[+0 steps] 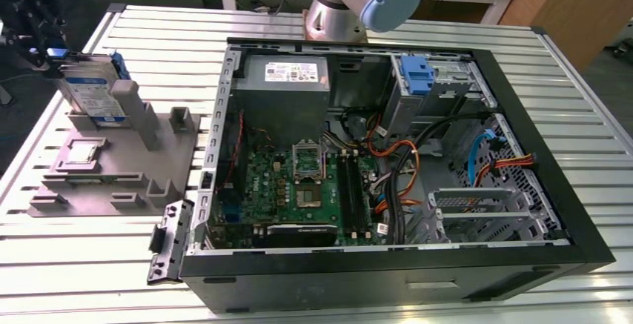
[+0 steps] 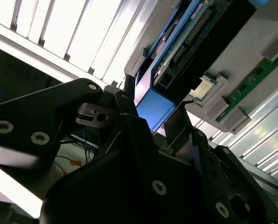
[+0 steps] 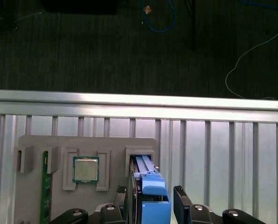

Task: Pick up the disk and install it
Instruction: 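Pick up the disk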

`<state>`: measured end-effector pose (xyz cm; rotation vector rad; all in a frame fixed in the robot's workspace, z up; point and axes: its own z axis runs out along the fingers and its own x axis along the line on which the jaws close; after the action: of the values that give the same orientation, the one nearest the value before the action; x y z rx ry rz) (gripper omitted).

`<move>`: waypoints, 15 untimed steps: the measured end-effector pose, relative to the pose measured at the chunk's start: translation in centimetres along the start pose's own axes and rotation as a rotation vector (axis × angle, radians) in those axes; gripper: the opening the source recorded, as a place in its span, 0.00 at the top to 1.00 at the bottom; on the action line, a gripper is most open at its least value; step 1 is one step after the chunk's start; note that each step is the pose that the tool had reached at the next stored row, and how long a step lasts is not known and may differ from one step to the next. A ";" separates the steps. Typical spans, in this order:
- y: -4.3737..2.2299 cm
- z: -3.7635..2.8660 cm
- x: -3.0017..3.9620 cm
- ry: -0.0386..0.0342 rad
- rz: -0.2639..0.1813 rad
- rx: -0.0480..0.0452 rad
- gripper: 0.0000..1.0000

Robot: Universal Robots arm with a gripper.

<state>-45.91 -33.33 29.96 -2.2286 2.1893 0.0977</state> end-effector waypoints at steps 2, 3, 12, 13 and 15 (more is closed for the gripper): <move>-0.04 0.19 0.01 0.0000 0.000 0.0000 0.49; -0.07 0.30 0.02 0.0000 0.000 0.0000 0.49; -0.17 1.15 0.07 0.0028 0.000 -0.0001 0.49; -0.17 1.20 0.07 0.0037 0.001 -0.0001 0.49; -0.17 1.21 0.08 0.0050 0.001 -0.0002 0.49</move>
<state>-45.78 -33.34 28.75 -2.2308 2.1926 0.0925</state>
